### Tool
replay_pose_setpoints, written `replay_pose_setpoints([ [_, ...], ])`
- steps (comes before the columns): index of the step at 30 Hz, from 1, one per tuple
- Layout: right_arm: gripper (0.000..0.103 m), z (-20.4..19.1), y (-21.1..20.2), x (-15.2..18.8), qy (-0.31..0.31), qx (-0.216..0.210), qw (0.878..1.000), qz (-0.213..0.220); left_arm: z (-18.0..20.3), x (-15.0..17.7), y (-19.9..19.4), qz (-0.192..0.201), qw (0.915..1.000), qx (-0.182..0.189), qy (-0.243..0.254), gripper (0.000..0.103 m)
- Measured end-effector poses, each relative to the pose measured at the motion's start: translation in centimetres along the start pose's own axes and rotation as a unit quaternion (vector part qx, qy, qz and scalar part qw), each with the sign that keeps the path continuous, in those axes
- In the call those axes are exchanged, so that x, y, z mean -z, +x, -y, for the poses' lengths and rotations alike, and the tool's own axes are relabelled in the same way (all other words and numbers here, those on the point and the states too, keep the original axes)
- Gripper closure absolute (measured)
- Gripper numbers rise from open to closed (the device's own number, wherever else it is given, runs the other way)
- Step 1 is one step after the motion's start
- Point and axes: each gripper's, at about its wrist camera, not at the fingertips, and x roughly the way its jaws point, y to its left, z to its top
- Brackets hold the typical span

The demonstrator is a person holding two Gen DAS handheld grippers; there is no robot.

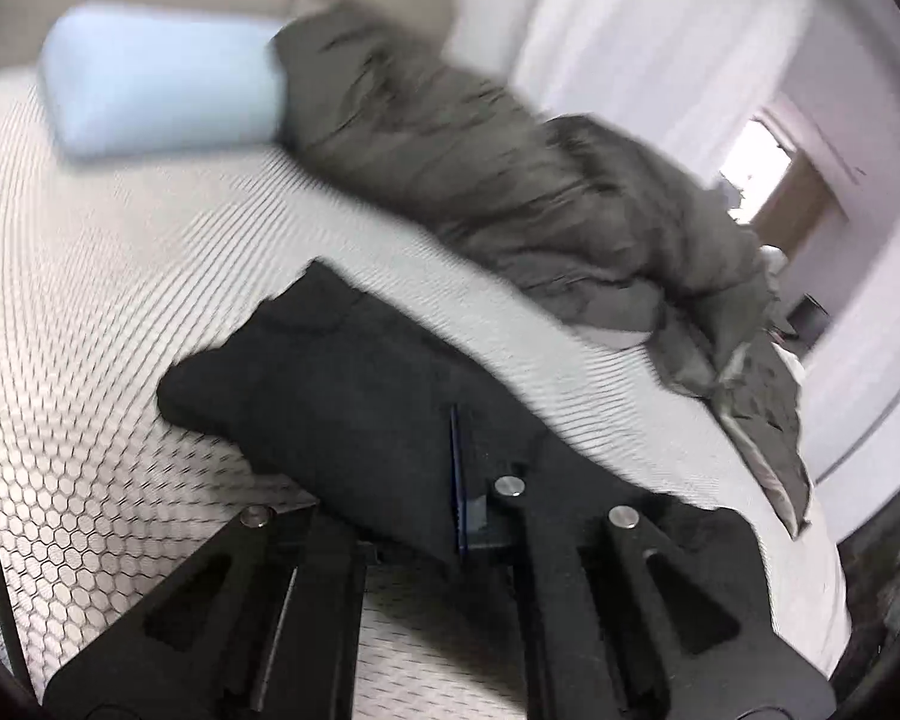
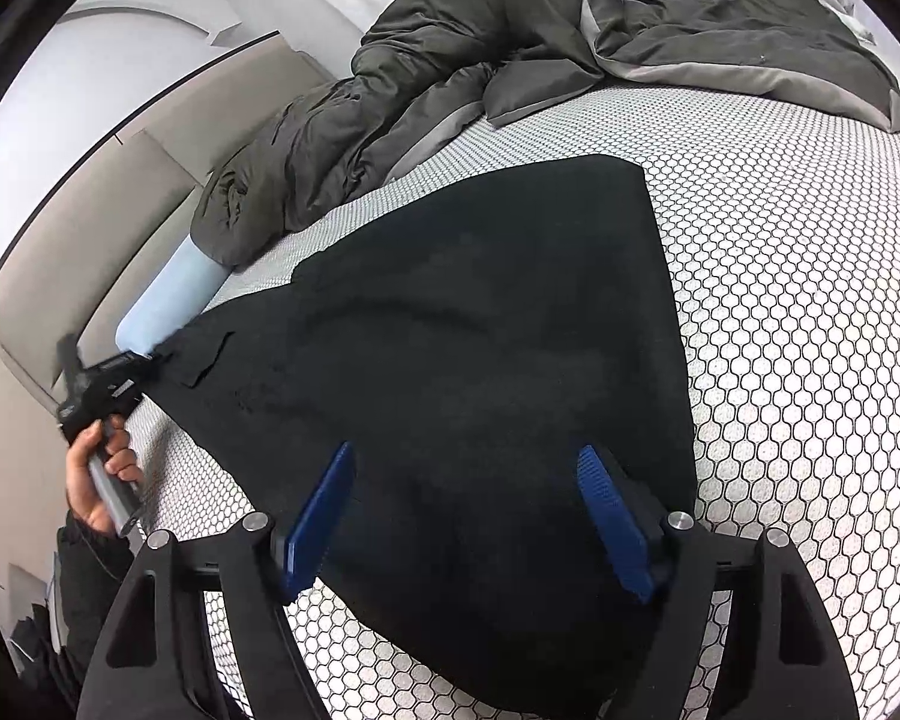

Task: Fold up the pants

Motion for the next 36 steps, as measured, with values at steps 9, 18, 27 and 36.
replay_pose_setpoints([
  [9,0.025,0.2,-0.5,0.0,0.007,0.003,1.0,0.007,16.2,2.5,-4.2,0.012,0.9808,0.131,0.144,0.099],
  [18,0.025,2.1,-1.8,0.0,0.044,0.015,0.999,0.023,27.4,18.4,-1.9,-0.201,0.8818,0.242,0.351,0.045],
  [27,0.025,4.2,-3.5,-0.1,0.085,0.038,0.995,0.046,20.6,14.9,-3.5,-0.141,0.9156,0.25,0.282,0.022],
  [36,0.025,0.6,-3.9,1.2,0.05,-0.091,0.994,0.036,14.6,11.7,4.5,-0.147,0.9605,0.099,0.215,0.023],
])
